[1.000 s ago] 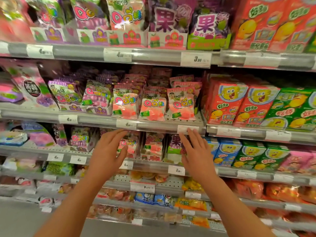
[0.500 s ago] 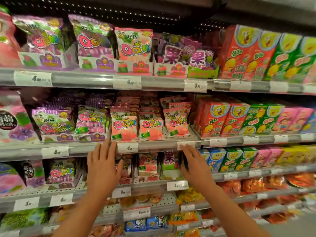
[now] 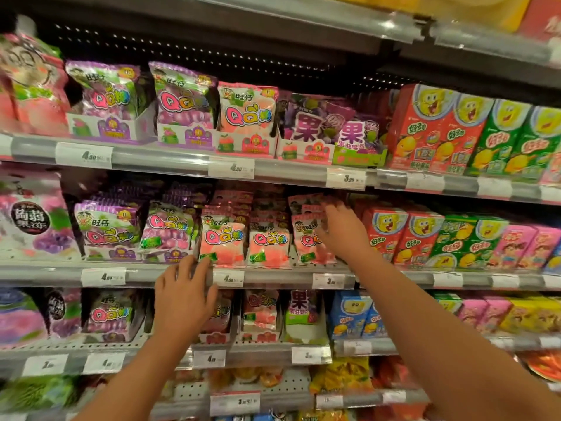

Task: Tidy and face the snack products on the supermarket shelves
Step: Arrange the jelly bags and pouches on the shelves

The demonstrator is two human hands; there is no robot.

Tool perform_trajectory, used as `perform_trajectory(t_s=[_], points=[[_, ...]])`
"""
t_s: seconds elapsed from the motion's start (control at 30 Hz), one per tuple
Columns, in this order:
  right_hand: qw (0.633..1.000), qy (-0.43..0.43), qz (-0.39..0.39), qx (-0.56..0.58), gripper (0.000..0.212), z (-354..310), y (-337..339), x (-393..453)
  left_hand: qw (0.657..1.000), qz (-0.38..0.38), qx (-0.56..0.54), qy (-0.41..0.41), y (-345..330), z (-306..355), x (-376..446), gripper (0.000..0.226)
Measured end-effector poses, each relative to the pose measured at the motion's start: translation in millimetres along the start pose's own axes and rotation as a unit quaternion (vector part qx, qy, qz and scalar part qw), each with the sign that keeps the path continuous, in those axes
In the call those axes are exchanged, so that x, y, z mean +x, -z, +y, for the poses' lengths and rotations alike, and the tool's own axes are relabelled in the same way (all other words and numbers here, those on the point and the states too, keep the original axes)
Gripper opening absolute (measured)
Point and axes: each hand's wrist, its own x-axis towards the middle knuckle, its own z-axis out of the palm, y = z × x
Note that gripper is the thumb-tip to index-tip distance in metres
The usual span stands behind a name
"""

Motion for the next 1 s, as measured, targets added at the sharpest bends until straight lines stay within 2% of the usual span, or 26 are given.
perform_trajectory(t_s=[0.17,0.4,0.47,0.53,0.6,0.67,0.73,0.8,0.9,0.93,1.0], points=[[0.998,0.01,-0.053,-0.03,0.039,4.0,-6.1,16.4,1.0,-0.005,0.011,0.013,6.7,5.5,-0.8,0.054],[0.992,0.053,-0.089,-0.072,0.028,9.9,-12.8,20.4,0.999,-0.024,0.013,0.027,10.6,11.1,3.9,0.043],[0.993,0.054,-0.077,-0.065,0.032,10.0,-11.2,16.4,0.999,-0.04,0.023,0.017,18.6,14.1,6.4,0.045],[0.996,0.047,-0.057,-0.051,0.044,10.6,-4.0,10.5,0.998,-0.042,0.039,-0.007,32.1,18.1,12.0,0.048],[0.997,0.049,-0.025,-0.05,0.052,12.2,7.9,6.0,0.998,-0.011,0.028,-0.05,51.0,23.2,20.8,0.048],[0.996,0.065,0.012,-0.055,0.05,14.6,23.7,0.8,0.993,0.051,0.014,-0.103,71.9,27.6,33.3,0.046],[0.993,0.093,0.055,-0.045,0.04,14.6,45.0,-5.4,0.976,0.137,0.0,-0.169,92.7,29.4,49.6,0.044],[0.985,0.122,0.121,-0.02,0.025,9.2,70.6,-10.8,0.956,0.187,-0.008,-0.224,113.6,29.7,66.2,0.049],[0.952,0.152,0.261,0.054,0.009,-5.3,108.0,-12.0,0.941,0.216,-0.007,-0.26,137.6,28.0,90.3,0.055],[0.939,0.157,0.296,0.078,0.012,-11.9,119.2,-10.0,0.942,0.214,0.0,-0.258,143.4,27.7,96.8,0.056],[0.92,0.152,0.343,0.117,0.03,-25.4,139.3,-2.1,0.949,0.198,0.006,-0.244,151.2,27.6,107.3,0.057]])
